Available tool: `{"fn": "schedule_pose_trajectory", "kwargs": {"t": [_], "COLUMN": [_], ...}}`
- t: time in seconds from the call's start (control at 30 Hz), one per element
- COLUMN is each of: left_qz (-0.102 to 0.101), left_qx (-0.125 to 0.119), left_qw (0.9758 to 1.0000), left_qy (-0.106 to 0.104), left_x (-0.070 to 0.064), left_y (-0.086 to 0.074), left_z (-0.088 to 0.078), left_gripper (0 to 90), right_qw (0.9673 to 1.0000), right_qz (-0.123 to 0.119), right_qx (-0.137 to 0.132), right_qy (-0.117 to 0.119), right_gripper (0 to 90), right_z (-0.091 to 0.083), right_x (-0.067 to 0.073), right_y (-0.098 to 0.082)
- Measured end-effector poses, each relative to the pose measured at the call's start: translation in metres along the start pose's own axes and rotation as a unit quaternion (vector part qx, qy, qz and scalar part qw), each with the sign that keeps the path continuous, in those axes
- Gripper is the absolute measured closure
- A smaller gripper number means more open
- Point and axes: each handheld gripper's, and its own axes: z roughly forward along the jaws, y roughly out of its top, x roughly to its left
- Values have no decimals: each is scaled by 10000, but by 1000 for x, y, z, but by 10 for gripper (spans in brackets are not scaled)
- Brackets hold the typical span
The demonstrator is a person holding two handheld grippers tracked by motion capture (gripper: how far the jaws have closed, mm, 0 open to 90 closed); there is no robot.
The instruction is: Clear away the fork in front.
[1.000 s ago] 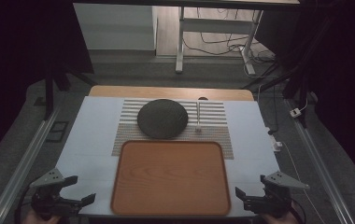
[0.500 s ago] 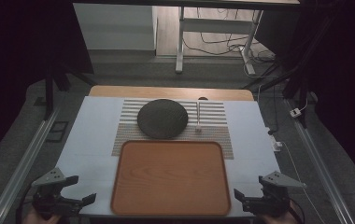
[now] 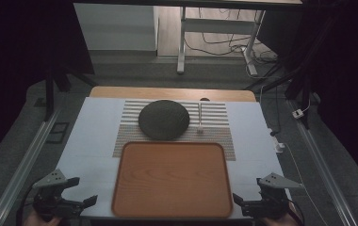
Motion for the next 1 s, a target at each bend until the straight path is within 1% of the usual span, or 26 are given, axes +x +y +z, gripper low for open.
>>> {"fn": "schedule_pose_trajectory", "kwargs": {"t": [0.13,0.2,0.43,0.47,0.5,0.6,0.67,0.87,1.0], "left_qz": [18,22,39,42,43,51,55,49,50], "left_qx": [10,16,45,51,53,63,70,69,68], "left_qw": [10000,10000,10000,10000,10000,10000,10000,10000,10000], "left_qy": [10,7,27,27,27,38,39,38,34], "left_x": [0,0,-1,-1,-1,-1,-1,-1,-1], "left_y": [0,0,0,0,0,1,1,1,1], "left_z": [0,0,1,1,1,1,2,2,2], "left_gripper": [6,7,9,9,10,10,10,10,10], "right_qw": [9999,9999,9987,9987,9980,9967,9960,9945,9939], "right_qz": [-81,-112,-440,-440,-535,-661,-726,-764,-775], "right_qx": [31,50,139,139,188,303,301,313,321], "right_qy": [88,90,233,233,277,347,427,644,715], "right_gripper": [0,0,0,0,0,0,0,0,0], "right_z": [3,3,13,13,16,21,23,32,38], "right_x": [3,4,16,16,19,23,25,32,35], "right_y": [2,2,7,7,8,10,11,15,17]}}
